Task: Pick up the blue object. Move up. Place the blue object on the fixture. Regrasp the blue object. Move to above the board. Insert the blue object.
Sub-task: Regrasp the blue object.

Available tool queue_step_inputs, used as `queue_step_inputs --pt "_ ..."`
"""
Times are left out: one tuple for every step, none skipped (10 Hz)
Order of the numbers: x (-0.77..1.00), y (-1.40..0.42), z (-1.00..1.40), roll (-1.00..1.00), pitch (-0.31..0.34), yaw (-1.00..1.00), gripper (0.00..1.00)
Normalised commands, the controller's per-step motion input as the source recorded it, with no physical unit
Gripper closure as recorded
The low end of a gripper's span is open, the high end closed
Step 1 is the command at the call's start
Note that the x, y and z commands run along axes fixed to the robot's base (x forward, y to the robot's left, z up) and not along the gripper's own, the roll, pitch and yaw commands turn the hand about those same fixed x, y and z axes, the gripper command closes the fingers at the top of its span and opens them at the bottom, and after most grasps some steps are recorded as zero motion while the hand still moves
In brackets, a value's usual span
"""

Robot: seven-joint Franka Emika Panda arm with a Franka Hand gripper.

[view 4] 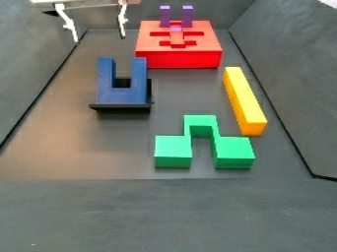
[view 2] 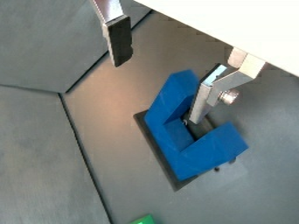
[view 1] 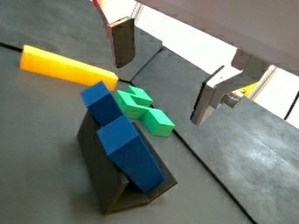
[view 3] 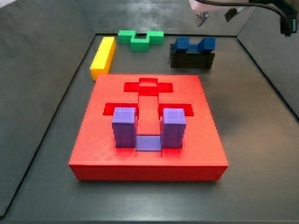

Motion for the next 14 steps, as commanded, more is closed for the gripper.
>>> queue_step_inputs --pt "0.0 -0.17 0.0 -0.04 -0.151 -0.04 0.0" --pt "0.0 -0.15 0.0 -0.1 -0.146 -0.05 0.0" --pt "0.08 -0.14 0.0 -0.16 -0.054 -0.09 0.0" --pt "0.4 -0.08 0.0 -0.32 -0.009 -0.33 0.0" --pt "0.57 0.0 0.0 -0.47 0.0 -0.57 0.0" --pt "0.5 0.0 -0.05 -0.39 0.0 -0.66 0.0" --pt "0.47 0.0 -0.09 -0.32 0.0 -0.7 0.0" --pt "0.42 0.0 -0.08 -0.06 0.006 -0.69 0.0" --pt "0.0 0.05 -0.14 0.13 0.037 -0.25 0.0" --pt "-0.15 0.15 -0.15 0.39 0.0 0.01 0.0" --pt "-0.19 0.15 -0.16 0.53 -0.017 0.21 0.0" --pt "-0.1 0.1 -0.17 0.54 -0.066 0.29 0.0" --pt "0.0 0.02 -0.12 0.39 -0.097 0.3 0.0" --pt "0.0 0.0 -0.08 0.24 -0.086 0.29 0.0"
